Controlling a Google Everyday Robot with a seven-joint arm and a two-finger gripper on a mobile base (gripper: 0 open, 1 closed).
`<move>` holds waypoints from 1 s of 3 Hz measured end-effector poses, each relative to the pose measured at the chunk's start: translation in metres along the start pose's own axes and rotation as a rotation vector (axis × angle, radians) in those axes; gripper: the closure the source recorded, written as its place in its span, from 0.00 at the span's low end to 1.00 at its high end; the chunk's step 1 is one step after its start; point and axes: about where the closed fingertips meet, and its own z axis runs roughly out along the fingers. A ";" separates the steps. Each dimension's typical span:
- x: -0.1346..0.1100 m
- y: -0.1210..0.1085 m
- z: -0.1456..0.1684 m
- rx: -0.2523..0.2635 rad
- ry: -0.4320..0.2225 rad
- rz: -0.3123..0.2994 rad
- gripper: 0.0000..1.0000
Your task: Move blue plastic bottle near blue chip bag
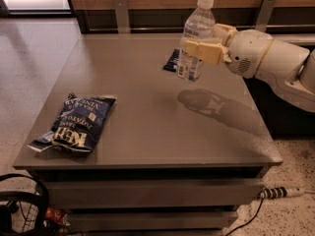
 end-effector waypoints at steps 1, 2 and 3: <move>-0.001 0.041 0.005 -0.008 0.026 -0.007 1.00; 0.003 0.077 0.013 -0.018 0.049 -0.007 1.00; 0.011 0.110 0.024 -0.048 0.073 0.002 1.00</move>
Offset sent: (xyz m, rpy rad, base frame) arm -0.0851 0.0853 -0.0221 -0.0702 0.0447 0.0137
